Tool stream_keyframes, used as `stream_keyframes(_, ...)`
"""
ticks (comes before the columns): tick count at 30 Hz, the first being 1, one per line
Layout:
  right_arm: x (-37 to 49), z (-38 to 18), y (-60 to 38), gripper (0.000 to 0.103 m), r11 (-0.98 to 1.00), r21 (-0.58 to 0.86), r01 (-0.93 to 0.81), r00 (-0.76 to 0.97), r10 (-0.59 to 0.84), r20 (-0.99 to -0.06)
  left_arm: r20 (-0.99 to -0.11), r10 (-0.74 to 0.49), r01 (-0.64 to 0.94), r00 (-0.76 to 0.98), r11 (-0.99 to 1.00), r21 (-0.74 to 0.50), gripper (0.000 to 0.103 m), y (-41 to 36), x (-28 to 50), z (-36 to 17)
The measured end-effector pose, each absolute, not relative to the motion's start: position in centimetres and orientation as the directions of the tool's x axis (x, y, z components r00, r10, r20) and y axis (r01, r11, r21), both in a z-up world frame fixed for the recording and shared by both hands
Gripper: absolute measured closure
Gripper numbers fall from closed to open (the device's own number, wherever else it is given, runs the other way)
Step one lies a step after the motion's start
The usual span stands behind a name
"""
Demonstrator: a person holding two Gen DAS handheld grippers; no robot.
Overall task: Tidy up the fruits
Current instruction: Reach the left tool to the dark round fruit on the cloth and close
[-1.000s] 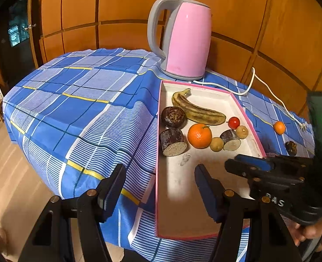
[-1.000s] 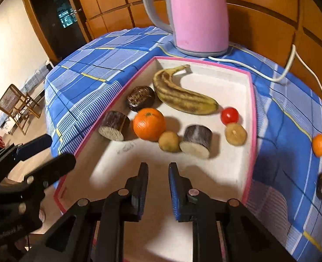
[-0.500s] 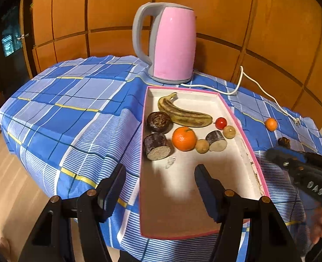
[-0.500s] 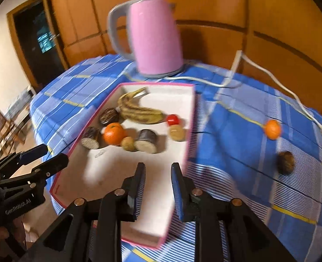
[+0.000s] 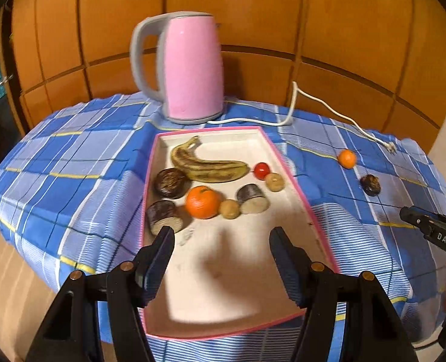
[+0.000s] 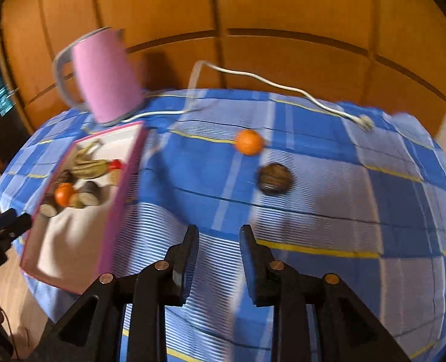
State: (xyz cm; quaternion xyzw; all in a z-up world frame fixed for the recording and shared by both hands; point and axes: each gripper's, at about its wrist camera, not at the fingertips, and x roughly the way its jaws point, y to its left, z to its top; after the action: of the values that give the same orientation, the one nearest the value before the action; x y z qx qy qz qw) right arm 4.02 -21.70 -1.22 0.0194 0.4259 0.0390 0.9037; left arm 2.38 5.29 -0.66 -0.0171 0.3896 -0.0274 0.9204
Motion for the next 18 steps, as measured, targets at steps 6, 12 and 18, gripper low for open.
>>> stream_keyframes(6, 3.2, -2.0, -24.9, 0.075, 0.998, 0.037, 0.048, 0.629, -0.001, -0.777, -0.727, -0.099, 0.110, 0.680, 0.993, -0.033, 0.037, 2.6, 2.6, -0.7)
stream_keyframes(12, 2.4, -3.3, -26.3, 0.075, 0.994, 0.015, 0.104, 0.601, -0.051, -0.798, -0.736, -0.179, 0.199, 0.653, 0.978, -0.061, 0.037, 0.0, 3.1, -0.4)
stream_keyframes(18, 1.7, -3.5, -27.5, 0.075, 0.991, 0.021, 0.131, 0.604, -0.063, -0.795, -0.760, -0.248, 0.258, 0.601, 0.960, -0.109, 0.037, -2.3, 4.0, -0.5)
